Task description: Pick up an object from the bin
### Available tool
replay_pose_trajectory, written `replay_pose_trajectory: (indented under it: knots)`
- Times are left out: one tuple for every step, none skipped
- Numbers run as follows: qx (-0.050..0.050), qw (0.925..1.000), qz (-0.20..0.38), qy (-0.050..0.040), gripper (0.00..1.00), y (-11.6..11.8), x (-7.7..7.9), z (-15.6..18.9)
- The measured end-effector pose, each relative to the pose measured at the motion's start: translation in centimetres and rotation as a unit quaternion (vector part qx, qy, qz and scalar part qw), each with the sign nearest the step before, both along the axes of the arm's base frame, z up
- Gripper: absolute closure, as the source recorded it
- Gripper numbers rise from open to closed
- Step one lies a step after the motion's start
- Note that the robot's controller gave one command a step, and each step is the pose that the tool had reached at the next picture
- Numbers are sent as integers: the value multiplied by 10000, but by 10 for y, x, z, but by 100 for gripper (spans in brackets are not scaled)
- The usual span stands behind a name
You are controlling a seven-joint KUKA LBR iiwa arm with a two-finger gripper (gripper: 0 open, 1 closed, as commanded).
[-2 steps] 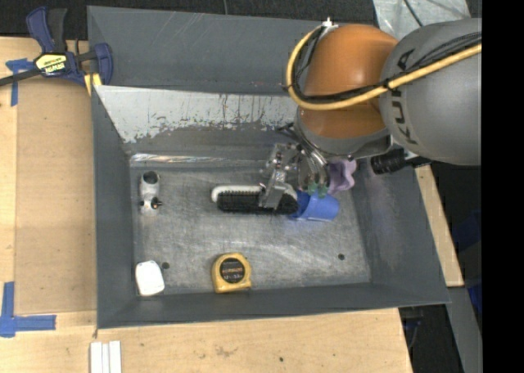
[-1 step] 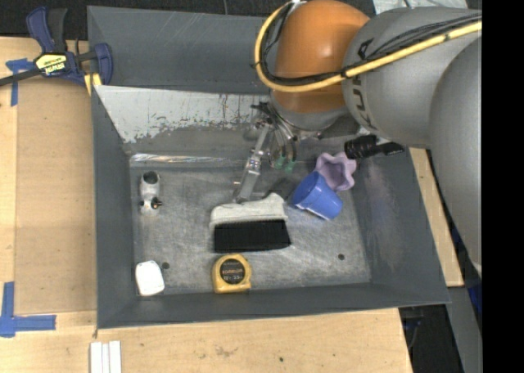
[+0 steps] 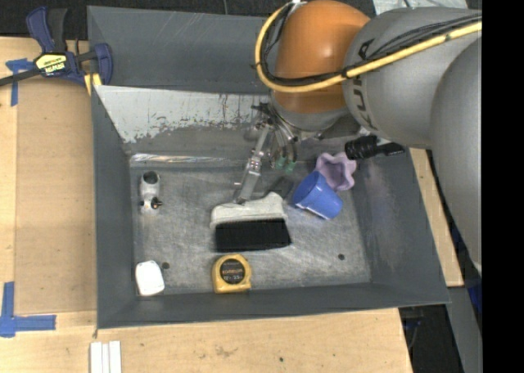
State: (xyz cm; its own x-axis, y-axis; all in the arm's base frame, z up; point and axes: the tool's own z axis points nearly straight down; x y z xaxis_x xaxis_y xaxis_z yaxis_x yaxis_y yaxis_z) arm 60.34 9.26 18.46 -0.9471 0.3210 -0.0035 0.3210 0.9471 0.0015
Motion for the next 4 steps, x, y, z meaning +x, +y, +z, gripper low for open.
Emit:
replay_pose_trajectory:
  knots:
    - [11,9932,1163,-69,100,-9,-15,-97]
    - [-6,9932,1157,-95,0,-11,-14,-97]
    - [3,9932,1159,-57,100,-10,-16,-98]
    - [-6,9933,1155,-99,0,-11,-14,-97]
